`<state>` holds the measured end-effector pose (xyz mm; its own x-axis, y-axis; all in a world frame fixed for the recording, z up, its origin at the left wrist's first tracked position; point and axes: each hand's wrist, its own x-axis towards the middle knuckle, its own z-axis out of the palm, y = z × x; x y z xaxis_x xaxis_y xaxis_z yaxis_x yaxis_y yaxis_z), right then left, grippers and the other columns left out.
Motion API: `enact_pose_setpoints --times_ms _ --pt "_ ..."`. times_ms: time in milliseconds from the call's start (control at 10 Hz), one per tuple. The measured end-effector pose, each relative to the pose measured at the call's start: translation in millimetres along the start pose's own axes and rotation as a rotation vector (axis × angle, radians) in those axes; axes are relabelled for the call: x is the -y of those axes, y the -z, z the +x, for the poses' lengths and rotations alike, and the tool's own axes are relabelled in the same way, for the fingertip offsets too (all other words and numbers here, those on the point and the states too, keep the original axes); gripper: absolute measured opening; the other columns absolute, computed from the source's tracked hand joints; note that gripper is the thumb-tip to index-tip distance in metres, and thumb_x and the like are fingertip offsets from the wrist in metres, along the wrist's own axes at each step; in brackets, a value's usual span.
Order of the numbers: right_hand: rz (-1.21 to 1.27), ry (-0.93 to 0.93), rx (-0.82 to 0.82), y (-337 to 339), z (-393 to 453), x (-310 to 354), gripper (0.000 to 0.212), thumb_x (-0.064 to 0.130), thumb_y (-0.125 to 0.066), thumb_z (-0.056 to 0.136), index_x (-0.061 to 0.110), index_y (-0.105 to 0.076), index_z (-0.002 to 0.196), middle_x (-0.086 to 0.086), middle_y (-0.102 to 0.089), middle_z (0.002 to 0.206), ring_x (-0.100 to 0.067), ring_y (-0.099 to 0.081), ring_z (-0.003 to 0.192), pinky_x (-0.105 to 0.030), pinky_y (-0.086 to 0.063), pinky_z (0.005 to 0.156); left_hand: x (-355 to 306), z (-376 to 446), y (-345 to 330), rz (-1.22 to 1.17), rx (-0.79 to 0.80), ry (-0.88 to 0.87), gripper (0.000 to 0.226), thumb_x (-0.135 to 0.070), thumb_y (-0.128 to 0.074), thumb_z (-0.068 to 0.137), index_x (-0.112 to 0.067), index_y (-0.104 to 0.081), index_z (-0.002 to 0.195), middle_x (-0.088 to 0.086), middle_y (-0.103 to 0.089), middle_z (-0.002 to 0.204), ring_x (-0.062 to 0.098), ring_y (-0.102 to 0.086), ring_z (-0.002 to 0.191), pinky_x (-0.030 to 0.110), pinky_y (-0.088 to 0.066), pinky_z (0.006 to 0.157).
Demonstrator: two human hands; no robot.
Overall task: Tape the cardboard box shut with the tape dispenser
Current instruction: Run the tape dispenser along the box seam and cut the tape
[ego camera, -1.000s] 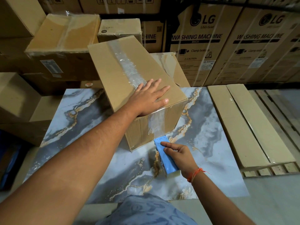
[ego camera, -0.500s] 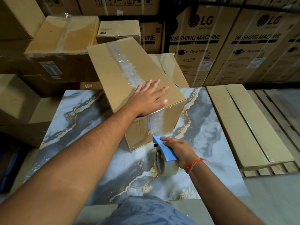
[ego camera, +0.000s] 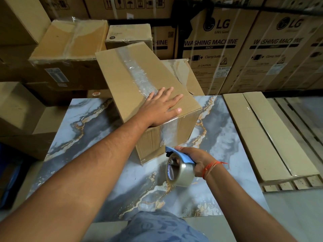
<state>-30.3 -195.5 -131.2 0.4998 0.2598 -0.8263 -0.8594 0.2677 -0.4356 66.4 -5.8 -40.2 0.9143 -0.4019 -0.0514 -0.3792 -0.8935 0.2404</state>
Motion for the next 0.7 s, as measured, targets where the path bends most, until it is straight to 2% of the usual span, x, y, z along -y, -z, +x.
enact_pose_setpoints --times_ms 100,200,300,400,500,600,700 --pt "-0.03 -0.035 -0.036 -0.6 -1.1 0.6 0.04 0.021 -0.072 0.089 -0.007 -0.065 0.118 -0.024 -0.071 0.112 -0.029 -0.068 0.066 -0.041 -0.061 0.069 -0.2 -0.2 0.4 0.007 -0.003 0.002 0.064 -0.068 -0.023 0.102 -0.051 -0.006 0.16 -0.007 0.007 0.174 0.019 0.009 0.161 0.049 0.004 0.128" --pt "-0.112 -0.023 -0.141 -1.5 -5.2 -8.9 0.03 0.019 -0.07 0.09 -0.002 -0.064 0.112 -0.02 -0.069 0.083 -0.027 -0.064 0.054 -0.037 -0.057 0.058 -0.7 -0.1 0.1 0.003 0.002 0.003 0.063 -0.069 -0.023 0.102 -0.052 -0.005 0.16 -0.008 0.008 0.174 0.019 0.009 0.161 0.049 0.005 0.128" --pt "-0.173 0.166 -0.211 2.7 -8.8 -23.6 0.024 0.009 -0.066 0.092 -0.001 -0.07 0.114 -0.023 -0.07 0.097 -0.027 -0.063 0.064 -0.036 -0.056 0.063 -0.1 0.0 0.1 0.0 0.001 0.006 0.064 -0.069 -0.022 0.101 -0.052 -0.005 0.16 -0.008 0.008 0.174 0.019 0.01 0.161 0.049 0.006 0.128" --pt "-0.564 0.479 -0.332 11.8 -13.9 -36.9 0.024 0.013 -0.063 0.093 0.016 -0.077 0.112 -0.007 -0.074 0.112 -0.019 -0.067 0.086 -0.035 -0.057 0.085 0.6 0.5 -1.3 -0.005 0.002 0.005 0.064 -0.07 -0.022 0.101 -0.053 -0.005 0.16 -0.008 0.008 0.174 0.019 0.01 0.161 0.049 0.006 0.128" --pt "-1.064 0.659 -0.466 23.9 -22.7 -46.1 0.035 0.021 -0.061 0.092 0.03 -0.07 0.124 0.008 -0.074 0.112 -0.016 -0.069 0.1 -0.024 -0.052 0.089 1.6 0.6 -1.8 -0.002 -0.001 0.001 0.063 -0.07 -0.022 0.101 -0.053 -0.005 0.16 -0.009 0.008 0.174 0.018 0.01 0.161 0.049 0.005 0.129" --pt "-1.305 0.673 -0.616 42.4 -23.2 -54.7 0.046 0.017 -0.056 0.09 0.031 -0.061 0.134 -0.004 -0.076 0.11 -0.027 -0.07 0.099 -0.031 -0.053 0.084 1.7 0.7 -1.8 -0.004 0.0 0.001 0.063 -0.069 -0.022 0.102 -0.052 -0.005 0.16 -0.009 0.008 0.174 0.018 0.01 0.161 0.049 0.005 0.129" --pt "-1.361 0.661 -0.74 59.8 -19.4 -61.0 0.049 0.01 -0.053 0.089 0.03 -0.061 0.133 -0.009 -0.075 0.105 -0.031 -0.068 0.095 -0.032 -0.05 0.077 1.4 2.3 -1.9 0.003 -0.003 -0.003 0.063 -0.068 -0.022 0.102 -0.051 -0.006 0.161 -0.007 0.007 0.175 0.019 0.008 0.161 0.05 0.003 0.129"
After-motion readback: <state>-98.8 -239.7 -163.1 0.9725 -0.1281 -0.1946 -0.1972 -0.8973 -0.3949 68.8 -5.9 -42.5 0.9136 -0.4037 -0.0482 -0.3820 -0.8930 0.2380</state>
